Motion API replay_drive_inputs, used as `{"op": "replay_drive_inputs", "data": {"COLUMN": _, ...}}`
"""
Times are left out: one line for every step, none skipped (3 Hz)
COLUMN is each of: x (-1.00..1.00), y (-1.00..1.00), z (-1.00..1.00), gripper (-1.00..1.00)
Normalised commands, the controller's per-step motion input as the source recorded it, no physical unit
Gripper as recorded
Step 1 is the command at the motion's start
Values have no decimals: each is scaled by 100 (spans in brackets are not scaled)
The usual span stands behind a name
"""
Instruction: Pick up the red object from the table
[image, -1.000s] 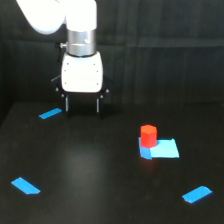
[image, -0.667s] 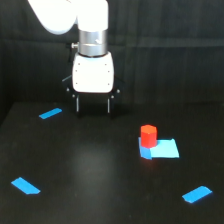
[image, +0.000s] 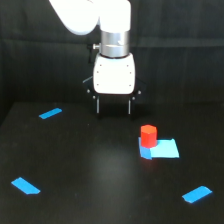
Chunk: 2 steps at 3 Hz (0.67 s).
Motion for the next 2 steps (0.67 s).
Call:
{"op": "replay_drive_inputs", "data": {"x": 56, "y": -62, "z": 24, "gripper": 95}}
{"op": "replay_drive_inputs", "data": {"x": 36, "y": -76, "z": 5, "gripper": 95}}
